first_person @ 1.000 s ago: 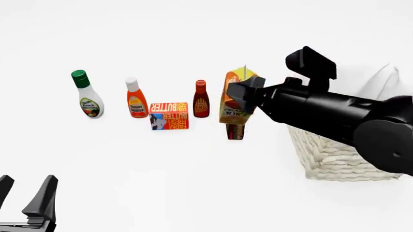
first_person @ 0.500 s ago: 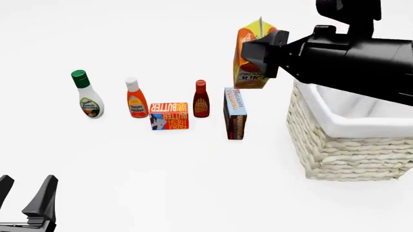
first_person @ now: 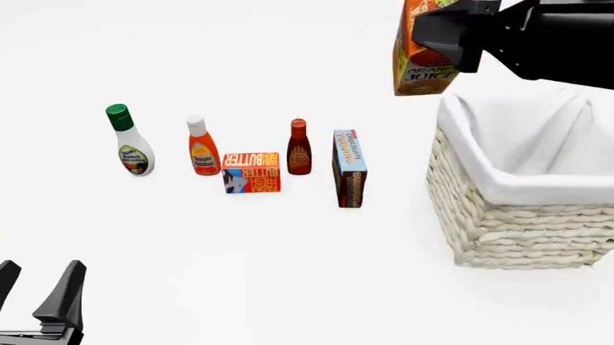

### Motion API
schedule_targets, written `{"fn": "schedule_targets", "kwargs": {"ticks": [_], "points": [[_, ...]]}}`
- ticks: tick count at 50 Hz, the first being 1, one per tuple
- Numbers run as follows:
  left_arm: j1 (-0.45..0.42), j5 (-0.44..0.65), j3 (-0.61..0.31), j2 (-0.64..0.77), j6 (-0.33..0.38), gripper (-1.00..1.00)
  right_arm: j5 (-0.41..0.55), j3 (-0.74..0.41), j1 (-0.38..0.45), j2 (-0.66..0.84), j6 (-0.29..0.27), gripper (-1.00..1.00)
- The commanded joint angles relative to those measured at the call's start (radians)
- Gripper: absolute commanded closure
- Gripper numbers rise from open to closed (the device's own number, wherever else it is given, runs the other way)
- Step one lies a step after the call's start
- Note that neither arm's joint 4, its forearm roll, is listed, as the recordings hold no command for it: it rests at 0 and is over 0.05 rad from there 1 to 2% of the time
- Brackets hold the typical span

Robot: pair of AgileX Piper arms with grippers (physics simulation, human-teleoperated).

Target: Pick the orange juice and place it in the basket.

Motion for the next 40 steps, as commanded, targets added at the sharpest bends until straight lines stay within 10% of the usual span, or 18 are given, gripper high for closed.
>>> {"fn": "schedule_targets", "kwargs": {"ticks": [1,40], "points": [[0.0,0.0,0.0,0.0,0.0,-1.0,0.035,-0.019,-0.08,-0.036,-0.012,1.0],[0.0,0.0,0.0,0.0,0.0,-1.0,-0.04,0.13,-0.373,-0.106,-0.062,1.0]]}}
